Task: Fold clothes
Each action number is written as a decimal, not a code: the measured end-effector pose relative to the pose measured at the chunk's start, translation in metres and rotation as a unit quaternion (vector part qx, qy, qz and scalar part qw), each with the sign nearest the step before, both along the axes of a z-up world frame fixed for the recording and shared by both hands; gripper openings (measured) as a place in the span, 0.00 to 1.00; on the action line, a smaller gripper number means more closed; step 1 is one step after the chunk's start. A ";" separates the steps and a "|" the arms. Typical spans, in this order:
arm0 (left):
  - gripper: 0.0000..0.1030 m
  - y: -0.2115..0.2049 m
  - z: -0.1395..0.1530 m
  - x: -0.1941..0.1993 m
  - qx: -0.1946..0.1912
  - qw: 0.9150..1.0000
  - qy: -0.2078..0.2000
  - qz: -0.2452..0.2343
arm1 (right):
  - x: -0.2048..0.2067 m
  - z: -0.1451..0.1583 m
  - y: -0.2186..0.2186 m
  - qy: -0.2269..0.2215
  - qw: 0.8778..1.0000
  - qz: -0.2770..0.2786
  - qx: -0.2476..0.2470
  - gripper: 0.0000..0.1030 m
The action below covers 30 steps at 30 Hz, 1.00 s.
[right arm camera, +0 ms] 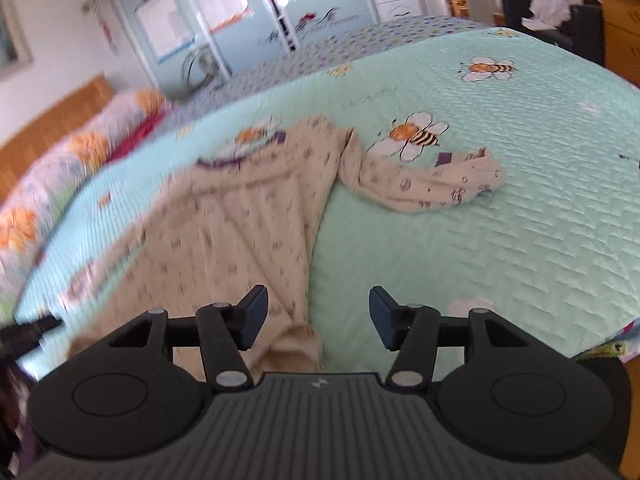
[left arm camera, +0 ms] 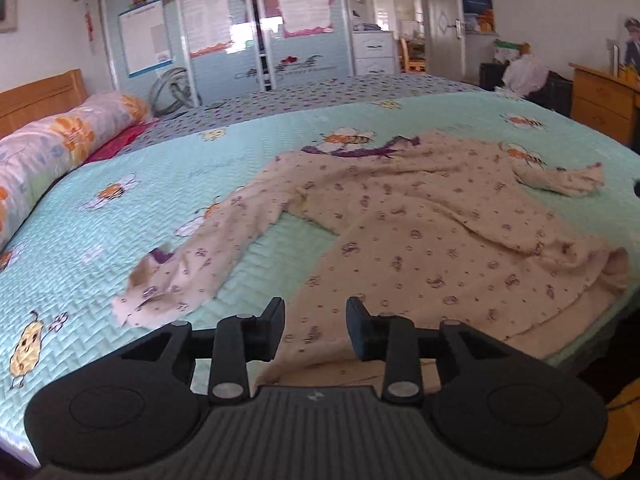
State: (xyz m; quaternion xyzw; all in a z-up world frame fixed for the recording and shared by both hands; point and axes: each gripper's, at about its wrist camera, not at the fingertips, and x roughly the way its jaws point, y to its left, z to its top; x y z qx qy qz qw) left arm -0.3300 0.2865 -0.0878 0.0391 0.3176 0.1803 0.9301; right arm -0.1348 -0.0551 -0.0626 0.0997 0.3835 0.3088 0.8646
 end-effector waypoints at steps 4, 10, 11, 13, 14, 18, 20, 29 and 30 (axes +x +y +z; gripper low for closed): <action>0.43 -0.026 -0.015 0.001 0.082 0.993 0.058 -0.060 | -0.011 -0.007 0.023 0.016 0.998 0.059 0.027 0.55; 0.43 -0.019 -0.022 -0.001 0.086 0.991 0.083 -0.062 | -0.029 -0.036 0.071 0.109 0.979 0.170 0.034 0.55; 0.43 -0.018 -0.023 0.001 0.087 0.990 0.088 -0.062 | -0.028 -0.040 0.074 0.118 0.978 0.166 0.031 0.55; 0.44 -0.017 -0.028 0.006 0.091 0.988 0.102 -0.066 | -0.024 -0.048 0.072 0.140 0.978 0.150 0.036 0.55; 0.44 -0.018 -0.031 0.008 0.096 0.987 0.109 -0.067 | -0.019 -0.052 0.068 0.155 0.978 0.135 0.046 0.55; 0.44 -0.019 -0.042 0.015 0.099 0.985 0.123 -0.069 | -0.005 -0.068 0.051 0.208 0.970 0.084 0.090 0.55; 0.44 -0.018 -0.048 0.018 0.092 0.985 0.130 -0.069 | 0.000 -0.074 0.047 0.224 0.966 0.067 0.107 0.55; 0.00 -0.011 -0.045 0.012 0.050 0.994 0.086 -0.036 | 0.007 -0.079 0.061 0.224 0.962 0.078 0.138 0.00; 0.00 -0.010 -0.039 0.007 0.054 0.995 0.075 -0.030 | 0.005 -0.076 0.063 0.215 0.963 0.085 0.140 0.00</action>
